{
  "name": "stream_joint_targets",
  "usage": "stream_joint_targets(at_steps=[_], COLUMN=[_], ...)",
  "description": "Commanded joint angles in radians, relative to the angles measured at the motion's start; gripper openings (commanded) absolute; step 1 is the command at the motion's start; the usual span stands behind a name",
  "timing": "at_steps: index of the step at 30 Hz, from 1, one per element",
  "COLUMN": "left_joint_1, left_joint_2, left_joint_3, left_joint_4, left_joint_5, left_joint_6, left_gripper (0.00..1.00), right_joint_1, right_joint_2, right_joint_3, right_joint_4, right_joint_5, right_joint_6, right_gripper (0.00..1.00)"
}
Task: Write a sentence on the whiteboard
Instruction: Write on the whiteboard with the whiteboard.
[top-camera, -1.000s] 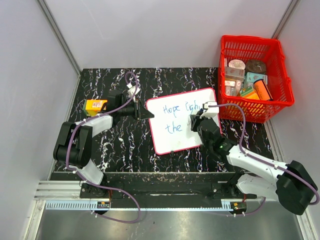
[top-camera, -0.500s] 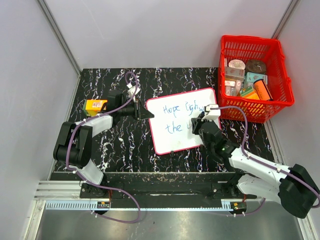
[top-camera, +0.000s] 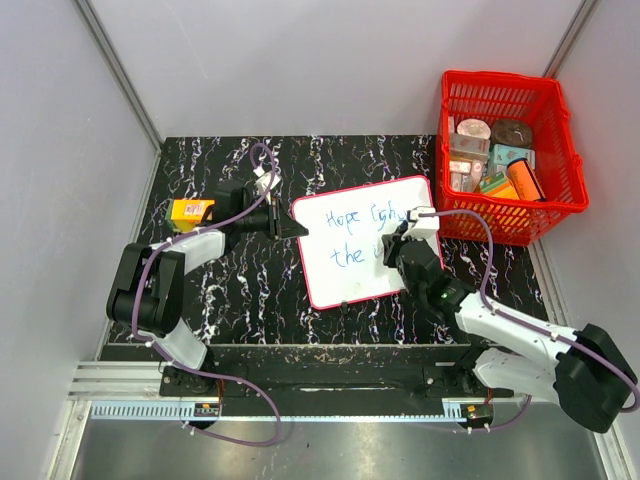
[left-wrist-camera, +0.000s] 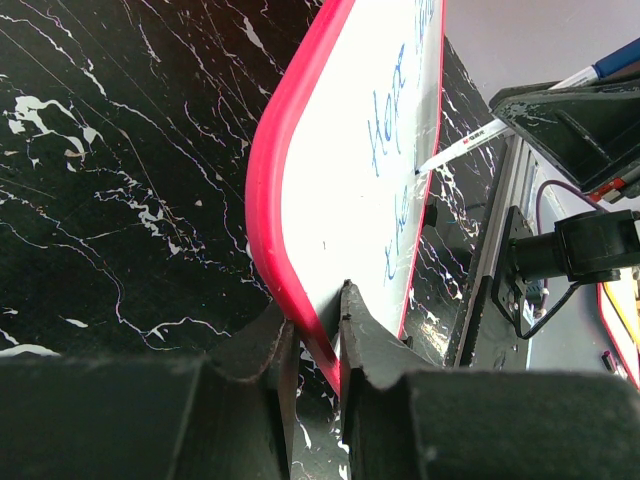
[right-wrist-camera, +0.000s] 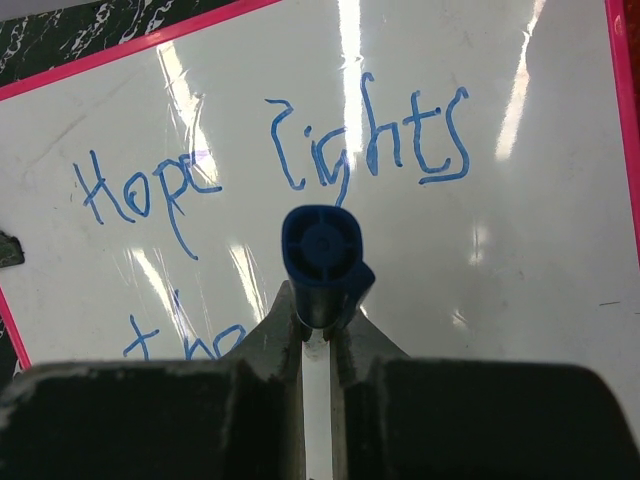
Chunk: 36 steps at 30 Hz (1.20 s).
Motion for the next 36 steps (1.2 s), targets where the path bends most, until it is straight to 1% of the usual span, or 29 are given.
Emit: stream_joint_targets(at_steps=[1, 15, 36], left_joint_1=[-0.040, -0.040, -0.040], left_joint_2=[0.038, 0.040, 0.041], left_joint_3=[-0.001, -0.001, 0.002], left_joint_4=[-0.029, -0.029, -0.032], left_joint_5=[-0.145, -0.147, -0.150], left_joint_6=[0.173, 0.173, 0.175], left_gripper=[0.00, 0.00, 0.00], right_joint_1=[-0.020, -0.057, -0.059], right_joint_2=[0.029, 0.055, 0.026], right_joint_3=[0.057, 0.097, 0.045], right_joint_4=[-0.004, 0.005, -0.052], right_joint_5=[0.050, 0.027, -0.023], right_joint_6=[-0.027, -0.053, -0.010], right_gripper=[0.00, 0.00, 0.00])
